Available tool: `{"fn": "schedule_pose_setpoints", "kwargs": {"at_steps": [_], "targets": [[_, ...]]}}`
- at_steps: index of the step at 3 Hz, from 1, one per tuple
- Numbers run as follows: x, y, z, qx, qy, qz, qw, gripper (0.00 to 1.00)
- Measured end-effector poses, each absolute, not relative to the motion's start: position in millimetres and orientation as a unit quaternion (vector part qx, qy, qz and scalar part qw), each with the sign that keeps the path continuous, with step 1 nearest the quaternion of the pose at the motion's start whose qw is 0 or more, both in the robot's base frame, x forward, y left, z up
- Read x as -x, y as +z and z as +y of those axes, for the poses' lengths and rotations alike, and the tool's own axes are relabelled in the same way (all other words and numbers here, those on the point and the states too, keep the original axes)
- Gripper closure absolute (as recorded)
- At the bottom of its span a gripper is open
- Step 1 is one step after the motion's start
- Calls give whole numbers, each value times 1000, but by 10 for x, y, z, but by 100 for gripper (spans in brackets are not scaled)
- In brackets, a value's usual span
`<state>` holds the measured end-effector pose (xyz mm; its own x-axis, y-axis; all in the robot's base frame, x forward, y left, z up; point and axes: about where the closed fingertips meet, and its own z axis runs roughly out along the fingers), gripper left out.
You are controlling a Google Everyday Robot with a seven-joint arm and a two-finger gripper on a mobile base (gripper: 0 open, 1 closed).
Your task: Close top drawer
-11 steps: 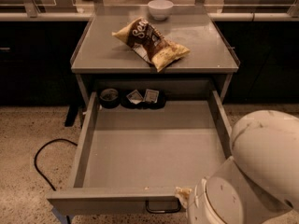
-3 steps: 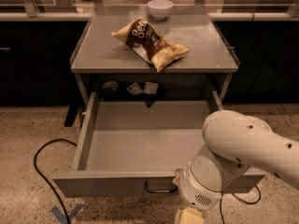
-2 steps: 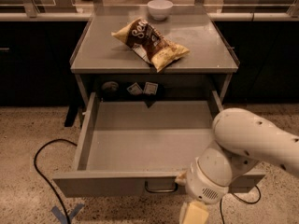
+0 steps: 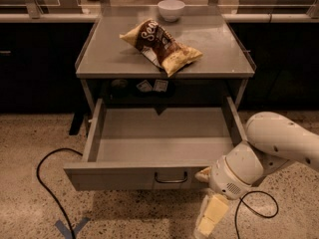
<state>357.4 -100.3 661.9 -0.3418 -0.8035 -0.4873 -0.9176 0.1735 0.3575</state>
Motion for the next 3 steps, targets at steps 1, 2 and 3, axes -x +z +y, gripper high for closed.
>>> {"fn": "schedule_pose_setpoints", "kwargs": {"at_steps": [1,2,3], "targets": [[-3574,6620,-1002,566,305,760,94,0],[-3732,6689,-985,567,310,755,110,0],[-4223,6919,-860,572,321,739,152,0]]}}
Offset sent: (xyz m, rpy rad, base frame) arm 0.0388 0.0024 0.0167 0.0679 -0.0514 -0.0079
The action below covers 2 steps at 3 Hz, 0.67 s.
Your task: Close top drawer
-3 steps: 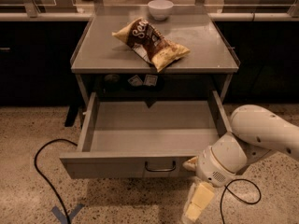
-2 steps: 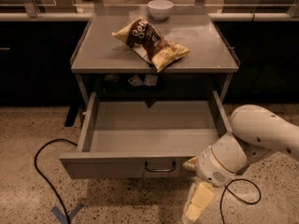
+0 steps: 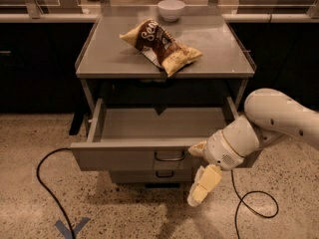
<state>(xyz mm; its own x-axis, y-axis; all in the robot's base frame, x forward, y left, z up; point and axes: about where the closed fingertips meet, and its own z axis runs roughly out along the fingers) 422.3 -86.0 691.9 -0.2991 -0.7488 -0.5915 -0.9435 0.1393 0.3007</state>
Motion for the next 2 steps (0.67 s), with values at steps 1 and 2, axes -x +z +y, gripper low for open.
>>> {"fn": "schedule_pose_setpoints", "kwargs": {"at_steps": [1,2], "targets": [[-4213,6897,-869,570,323,741,151,0],[-4180,6727,-924,553,332,750,147,0]]}}
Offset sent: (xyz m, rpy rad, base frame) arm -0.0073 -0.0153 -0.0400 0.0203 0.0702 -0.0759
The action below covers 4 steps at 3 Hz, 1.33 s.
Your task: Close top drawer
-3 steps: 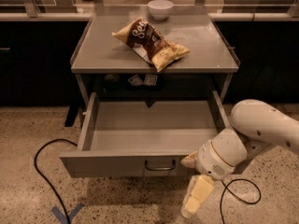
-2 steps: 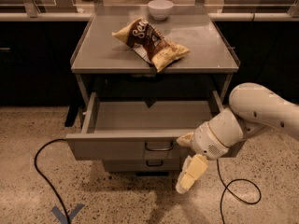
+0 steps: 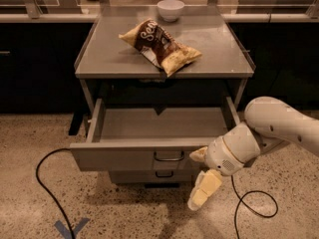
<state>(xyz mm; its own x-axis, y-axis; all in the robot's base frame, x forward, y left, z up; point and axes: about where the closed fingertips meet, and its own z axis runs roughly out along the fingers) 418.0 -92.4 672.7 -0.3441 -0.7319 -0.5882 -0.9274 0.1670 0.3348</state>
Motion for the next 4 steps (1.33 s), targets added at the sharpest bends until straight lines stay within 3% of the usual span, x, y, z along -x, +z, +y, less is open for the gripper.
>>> {"fn": "schedule_pose_setpoints", "kwargs": {"at_steps": [2,4], "targets": [[-4615,6927,-1151,532,318,760,195,0],[-4651,6894,-1142,527,326,761,192,0]]}}
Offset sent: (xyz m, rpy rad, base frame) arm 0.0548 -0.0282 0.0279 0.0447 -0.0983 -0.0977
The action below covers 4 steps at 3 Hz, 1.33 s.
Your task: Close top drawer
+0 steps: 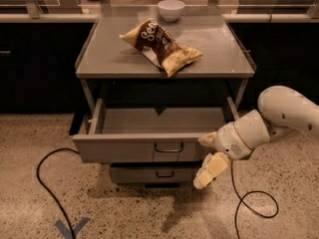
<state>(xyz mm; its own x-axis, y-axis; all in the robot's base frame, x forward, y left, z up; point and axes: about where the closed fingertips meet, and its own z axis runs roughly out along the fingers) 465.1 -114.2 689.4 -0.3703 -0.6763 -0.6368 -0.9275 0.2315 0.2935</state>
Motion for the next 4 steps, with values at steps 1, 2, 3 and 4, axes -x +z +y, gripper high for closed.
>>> {"fn": "schedule_pose_setpoints", "kwargs": {"at_steps": [1,2,3,4], "targets": [[-4845,6838,-1157,515,338,765,185,0],[-5434,6855,-1182,495,342,771,211,0],[-5436,6855,-1182,495,342,771,211,0],[-5512,6889,-1177,494,340,770,218,0]]}}
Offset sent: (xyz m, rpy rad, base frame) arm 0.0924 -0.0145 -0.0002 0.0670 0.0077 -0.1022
